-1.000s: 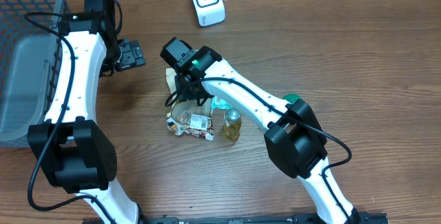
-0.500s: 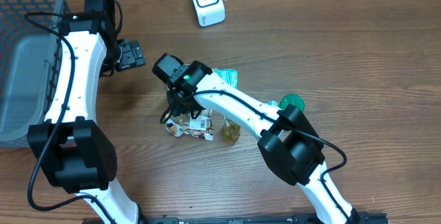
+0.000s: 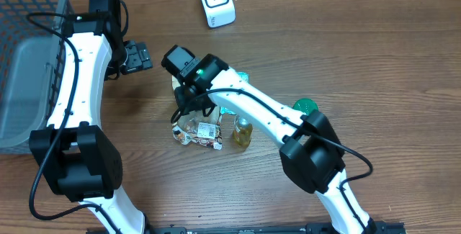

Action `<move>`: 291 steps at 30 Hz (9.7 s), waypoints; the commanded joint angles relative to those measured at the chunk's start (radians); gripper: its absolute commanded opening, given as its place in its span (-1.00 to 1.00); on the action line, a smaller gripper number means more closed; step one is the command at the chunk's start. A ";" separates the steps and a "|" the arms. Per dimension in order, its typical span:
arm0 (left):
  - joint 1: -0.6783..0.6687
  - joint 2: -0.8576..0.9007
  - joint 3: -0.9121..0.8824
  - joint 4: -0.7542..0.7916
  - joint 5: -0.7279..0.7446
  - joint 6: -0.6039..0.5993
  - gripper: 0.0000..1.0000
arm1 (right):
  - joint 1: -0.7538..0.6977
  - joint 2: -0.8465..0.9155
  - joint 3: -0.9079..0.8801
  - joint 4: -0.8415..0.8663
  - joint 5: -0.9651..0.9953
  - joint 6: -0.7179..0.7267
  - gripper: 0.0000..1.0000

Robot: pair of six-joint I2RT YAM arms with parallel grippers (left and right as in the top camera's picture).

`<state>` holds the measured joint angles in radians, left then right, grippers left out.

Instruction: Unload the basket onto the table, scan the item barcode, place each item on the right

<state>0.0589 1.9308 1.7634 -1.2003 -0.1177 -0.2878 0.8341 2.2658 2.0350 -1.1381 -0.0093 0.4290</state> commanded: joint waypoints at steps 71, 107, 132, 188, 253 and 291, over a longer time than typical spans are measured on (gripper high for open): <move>-0.007 -0.016 0.016 0.000 -0.013 0.004 0.99 | -0.395 -0.533 0.196 -0.556 -0.097 -0.116 0.41; -0.007 -0.016 0.016 0.001 -0.013 0.004 1.00 | -0.139 -0.525 -0.406 -0.137 0.034 -0.028 0.53; -0.007 -0.016 0.016 0.001 -0.013 0.003 0.99 | -0.031 -0.479 -0.407 -0.124 0.125 0.042 1.00; -0.007 -0.016 0.016 0.000 -0.013 0.004 0.99 | -0.049 -0.480 -0.607 0.045 0.121 0.069 0.18; -0.013 -0.016 0.016 0.001 -0.013 0.004 0.99 | -0.049 -0.479 -0.615 0.026 0.090 0.070 0.13; -0.012 -0.016 0.016 0.000 -0.013 0.004 0.99 | -0.340 -0.728 -0.547 0.064 -0.515 -0.091 -0.29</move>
<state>0.0521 1.9308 1.7634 -1.2003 -0.1177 -0.2878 0.5541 1.6207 1.4403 -1.0935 -0.2581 0.4164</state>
